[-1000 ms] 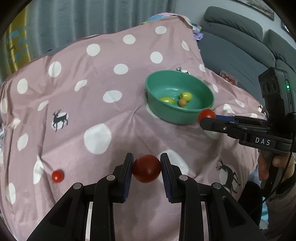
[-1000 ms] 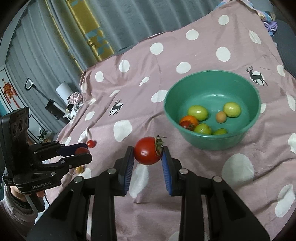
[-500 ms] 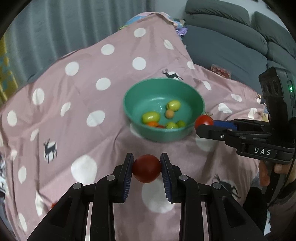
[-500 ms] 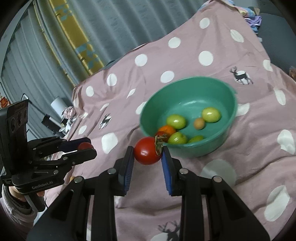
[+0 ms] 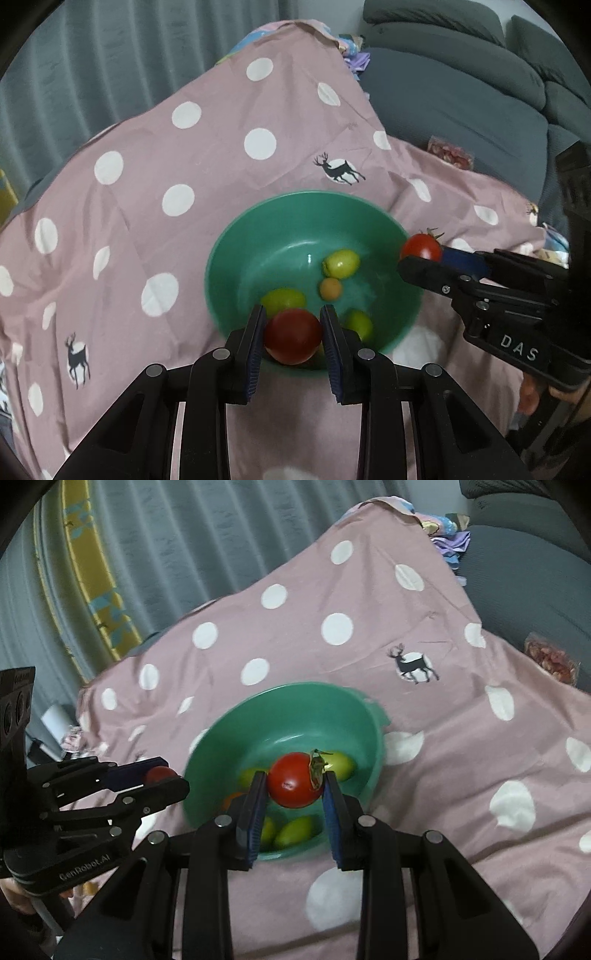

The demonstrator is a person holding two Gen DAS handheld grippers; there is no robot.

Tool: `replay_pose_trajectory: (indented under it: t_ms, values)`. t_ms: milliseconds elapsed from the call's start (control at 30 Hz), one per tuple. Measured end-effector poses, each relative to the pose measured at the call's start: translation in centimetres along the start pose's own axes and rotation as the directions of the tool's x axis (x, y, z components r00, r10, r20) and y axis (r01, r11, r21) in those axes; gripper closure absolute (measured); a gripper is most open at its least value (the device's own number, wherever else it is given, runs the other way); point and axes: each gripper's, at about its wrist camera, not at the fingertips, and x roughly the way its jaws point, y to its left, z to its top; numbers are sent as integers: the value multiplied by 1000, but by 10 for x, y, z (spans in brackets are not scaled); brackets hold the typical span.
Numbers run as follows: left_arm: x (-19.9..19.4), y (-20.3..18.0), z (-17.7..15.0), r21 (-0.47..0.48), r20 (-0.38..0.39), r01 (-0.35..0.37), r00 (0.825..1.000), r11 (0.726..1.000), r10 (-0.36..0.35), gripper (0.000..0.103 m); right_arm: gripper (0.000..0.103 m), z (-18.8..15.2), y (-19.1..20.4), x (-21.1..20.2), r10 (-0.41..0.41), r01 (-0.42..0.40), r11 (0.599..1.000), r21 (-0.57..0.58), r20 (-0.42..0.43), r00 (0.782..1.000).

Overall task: Organize fruits
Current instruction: 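Lower both tomatoes into the teal bowl and open both grippers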

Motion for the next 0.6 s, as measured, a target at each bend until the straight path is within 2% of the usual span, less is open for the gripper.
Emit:
replay_pose_trajectory:
  t_ms: [100,367,600]
  values:
    - [17,-2,4,15,-28,-17,999,1000,18,72,73,2,-2,9,-27,27,1000,-15,-8,1000]
    - [47,-11,1,109,-74,-66,995,992,74,72,73,-7,-3,32,-19,16,999,-44,-57,998]
    - [59,-11,1,112,-85,-58,994,992,68,72,72,-8,1,29,-51,47,996,-82,-48,998]
